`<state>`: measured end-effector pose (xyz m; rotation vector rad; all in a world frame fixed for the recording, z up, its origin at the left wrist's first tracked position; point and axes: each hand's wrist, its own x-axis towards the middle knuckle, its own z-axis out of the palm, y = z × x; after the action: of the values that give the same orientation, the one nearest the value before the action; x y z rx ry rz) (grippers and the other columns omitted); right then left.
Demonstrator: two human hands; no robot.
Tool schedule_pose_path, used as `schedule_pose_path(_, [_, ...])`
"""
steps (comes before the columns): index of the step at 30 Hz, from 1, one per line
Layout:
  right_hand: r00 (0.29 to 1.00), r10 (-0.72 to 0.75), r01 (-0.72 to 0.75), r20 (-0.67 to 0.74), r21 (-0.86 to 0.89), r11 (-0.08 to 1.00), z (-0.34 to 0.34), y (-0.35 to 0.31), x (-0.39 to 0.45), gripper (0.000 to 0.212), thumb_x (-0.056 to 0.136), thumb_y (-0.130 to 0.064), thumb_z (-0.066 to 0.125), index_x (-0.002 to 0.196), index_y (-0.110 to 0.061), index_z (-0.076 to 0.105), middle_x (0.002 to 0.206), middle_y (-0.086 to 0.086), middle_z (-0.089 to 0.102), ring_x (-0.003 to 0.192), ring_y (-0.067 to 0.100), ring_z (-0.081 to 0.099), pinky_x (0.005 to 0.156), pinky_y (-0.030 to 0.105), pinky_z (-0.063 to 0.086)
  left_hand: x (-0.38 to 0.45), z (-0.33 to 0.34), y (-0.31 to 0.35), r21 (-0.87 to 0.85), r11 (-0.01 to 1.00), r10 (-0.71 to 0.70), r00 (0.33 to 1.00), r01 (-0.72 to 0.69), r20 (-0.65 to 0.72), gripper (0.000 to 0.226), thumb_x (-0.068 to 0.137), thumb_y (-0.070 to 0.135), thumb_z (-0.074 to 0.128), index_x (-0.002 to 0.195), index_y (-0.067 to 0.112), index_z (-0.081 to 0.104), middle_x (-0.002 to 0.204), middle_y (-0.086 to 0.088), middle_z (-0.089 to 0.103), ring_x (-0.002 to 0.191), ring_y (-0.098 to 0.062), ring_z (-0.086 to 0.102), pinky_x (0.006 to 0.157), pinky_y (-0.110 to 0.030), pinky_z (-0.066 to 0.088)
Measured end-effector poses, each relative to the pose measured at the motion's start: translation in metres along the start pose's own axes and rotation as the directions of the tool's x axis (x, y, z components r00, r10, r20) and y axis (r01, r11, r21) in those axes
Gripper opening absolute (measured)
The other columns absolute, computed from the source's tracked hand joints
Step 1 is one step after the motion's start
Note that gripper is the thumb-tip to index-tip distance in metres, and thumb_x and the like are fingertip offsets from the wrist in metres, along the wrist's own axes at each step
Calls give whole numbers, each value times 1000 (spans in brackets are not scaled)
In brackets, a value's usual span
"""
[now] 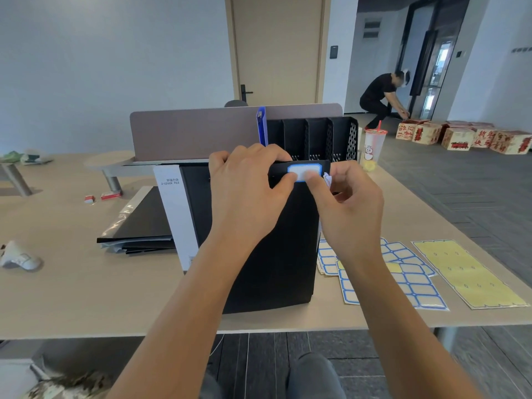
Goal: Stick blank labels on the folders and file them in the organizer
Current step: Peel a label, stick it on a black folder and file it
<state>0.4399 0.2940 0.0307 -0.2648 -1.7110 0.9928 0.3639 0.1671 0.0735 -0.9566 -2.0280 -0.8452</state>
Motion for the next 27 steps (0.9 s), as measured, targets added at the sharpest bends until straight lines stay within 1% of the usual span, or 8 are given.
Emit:
schedule_pose_path(3, [1000, -23, 22, -16, -48, 999, 0, -1, 2, 31, 96, -34, 77, 79, -18, 56, 64, -12, 49, 59, 8, 46, 58, 12, 34, -2, 0, 0, 10, 1000, 7, 1000, -7, -12, 17, 91, 44, 66, 106, 36, 68, 95, 14, 69, 90, -10, 57, 90, -32, 26])
schedule_pose_path(6, [998, -26, 20, -60, -85, 996, 3, -2, 0, 31, 95, -34, 76, 77, -19, 56, 62, -13, 50, 59, 7, 47, 57, 13, 32, -3, 1, 1, 32, 999, 11, 1000, -10, -26, 17, 91, 44, 66, 105, 35, 68, 95, 14, 69, 89, -10, 57, 89, -32, 25])
schedule_pose_path(10, [995, -35, 28, -94, -78, 997, 6, -4, -6, 29, 96, -34, 75, 79, -21, 55, 64, -13, 51, 61, 9, 48, 58, 17, 36, -5, 0, 3, 42, 999, 14, 999, -13, -37, 15, 91, 42, 66, 103, 34, 68, 94, 14, 69, 88, -10, 57, 88, -32, 24])
schedule_pose_path(13, [997, -33, 31, -73, -27, 999, 7, -5, -8, 30, 97, -31, 75, 79, -24, 52, 64, -13, 49, 61, 7, 48, 57, 11, 35, -6, -2, 2, 38, 999, 18, 999, -17, -29, 13, 92, 43, 64, 102, 34, 68, 93, 15, 69, 87, -9, 55, 86, -32, 24])
schedule_pose_path(15, [997, -33, 32, -66, -5, 999, 5, -5, -7, 32, 97, -28, 75, 77, -27, 50, 63, -14, 48, 60, 6, 47, 57, 10, 34, -6, -2, 2, 48, 999, 19, 999, -17, -27, 13, 92, 43, 63, 101, 35, 67, 92, 15, 68, 86, -9, 55, 86, -32, 24])
schedule_pose_path(18, [998, -41, 42, -50, 13, 999, 1, -4, -3, 27, 98, -25, 74, 78, -23, 57, 63, -13, 52, 59, 5, 48, 59, 10, 34, -4, -2, 2, 56, 998, 7, 1000, -6, -16, 12, 91, 42, 64, 101, 35, 67, 90, 15, 67, 86, -9, 55, 86, -33, 25])
schedule_pose_path(21, [998, -49, 49, -40, -10, 999, 0, -2, -1, 28, 98, -27, 74, 76, -19, 58, 63, -10, 52, 59, 8, 46, 58, 15, 35, -4, -2, 1, 47, 999, 5, 1000, -4, -11, 12, 91, 43, 64, 101, 36, 66, 90, 15, 67, 86, -9, 54, 87, -32, 24])
schedule_pose_path(27, [998, -46, 46, -45, -6, 999, -1, -4, -2, 23, 98, -28, 74, 80, -18, 64, 65, -10, 57, 61, 7, 51, 60, 16, 38, -4, -2, 1, 37, 999, 16, 999, -15, -30, 21, 89, 53, 63, 100, 36, 66, 87, 17, 66, 86, -7, 54, 86, -30, 23])
